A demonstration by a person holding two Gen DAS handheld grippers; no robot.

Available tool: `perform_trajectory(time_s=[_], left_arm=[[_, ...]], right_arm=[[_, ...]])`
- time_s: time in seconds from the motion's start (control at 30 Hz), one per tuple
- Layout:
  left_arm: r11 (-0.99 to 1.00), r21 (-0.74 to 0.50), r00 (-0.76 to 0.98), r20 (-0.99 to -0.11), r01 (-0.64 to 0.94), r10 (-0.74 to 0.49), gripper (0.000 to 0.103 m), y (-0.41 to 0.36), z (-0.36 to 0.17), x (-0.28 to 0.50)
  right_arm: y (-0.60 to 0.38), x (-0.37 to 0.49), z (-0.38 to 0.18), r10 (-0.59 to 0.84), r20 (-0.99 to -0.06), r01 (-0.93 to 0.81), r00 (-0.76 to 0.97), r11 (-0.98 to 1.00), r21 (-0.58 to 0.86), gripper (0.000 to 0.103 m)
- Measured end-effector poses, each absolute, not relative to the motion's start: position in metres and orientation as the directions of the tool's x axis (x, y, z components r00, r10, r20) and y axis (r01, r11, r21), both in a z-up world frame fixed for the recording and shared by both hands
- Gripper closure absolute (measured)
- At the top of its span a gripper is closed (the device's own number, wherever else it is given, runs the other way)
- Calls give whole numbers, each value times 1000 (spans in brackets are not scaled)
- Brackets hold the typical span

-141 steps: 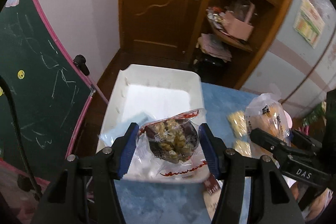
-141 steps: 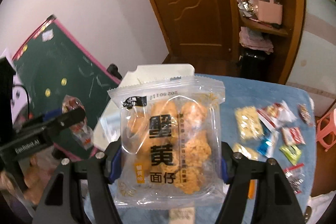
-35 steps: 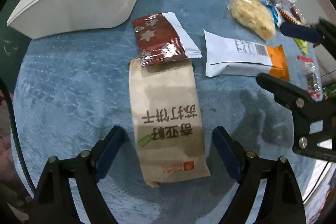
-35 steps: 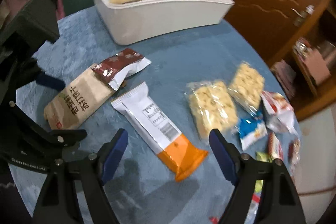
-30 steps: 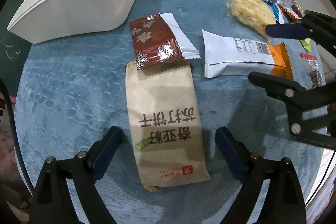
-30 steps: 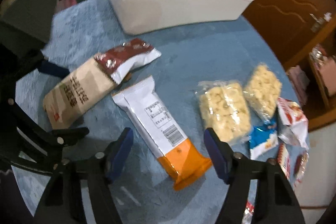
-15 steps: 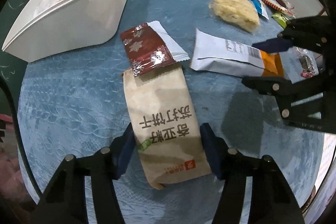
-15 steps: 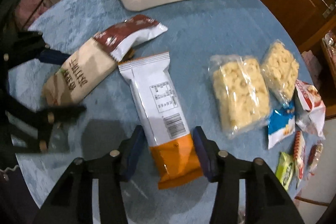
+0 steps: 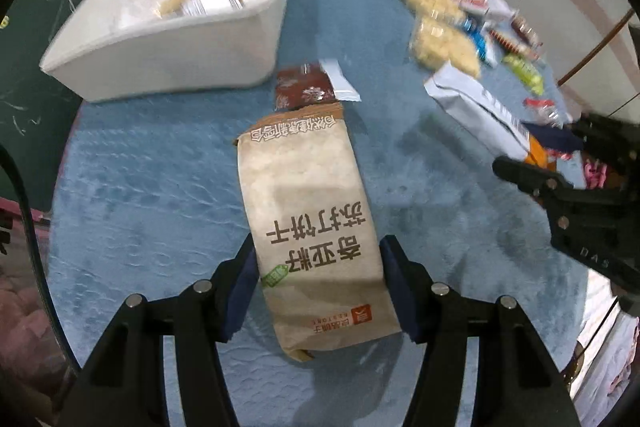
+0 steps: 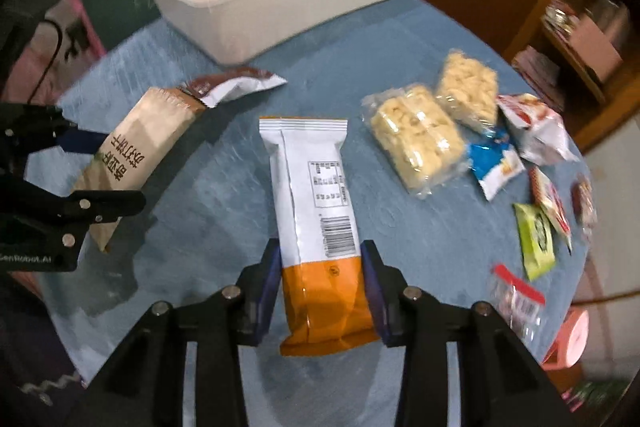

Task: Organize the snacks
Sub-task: 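Lift both packs and carry them over the white box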

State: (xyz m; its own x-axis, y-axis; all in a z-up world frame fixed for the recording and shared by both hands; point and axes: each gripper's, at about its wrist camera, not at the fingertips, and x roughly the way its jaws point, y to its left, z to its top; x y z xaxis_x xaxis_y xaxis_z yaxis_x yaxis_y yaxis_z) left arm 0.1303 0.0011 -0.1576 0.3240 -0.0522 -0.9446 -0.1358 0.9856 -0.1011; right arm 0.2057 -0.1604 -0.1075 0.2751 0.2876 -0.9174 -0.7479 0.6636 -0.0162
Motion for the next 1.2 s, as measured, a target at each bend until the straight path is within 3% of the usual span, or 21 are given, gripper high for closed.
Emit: perform_trajectory(time_s=[0.3, 0.53, 0.7, 0.9, 1.2], left_arm=[[993, -81, 469, -883, -87, -31, 45, 43, -57, 126], [993, -75, 559, -829, -91, -12, 45, 115, 25, 147], [995, -50, 596, -803, -83, 10, 45, 157, 57, 179], [993, -53, 594, -804, -109, 22, 45, 191, 67, 226], [989, -13, 597, -799, -144, 77, 45, 212, 49, 304]], right_arm=[[-134, 194, -29, 379, -850, -677, 367, 735, 35, 64], [-106, 207, 48, 500, -759, -629, 416, 761, 157, 63], [-78, 225, 91, 542, -717, -593, 438, 774, 223, 63], [-38, 265, 110, 538, -704, -543, 464, 800, 255, 63], [12, 339, 98, 528, -709, -468, 467, 828, 308, 63]])
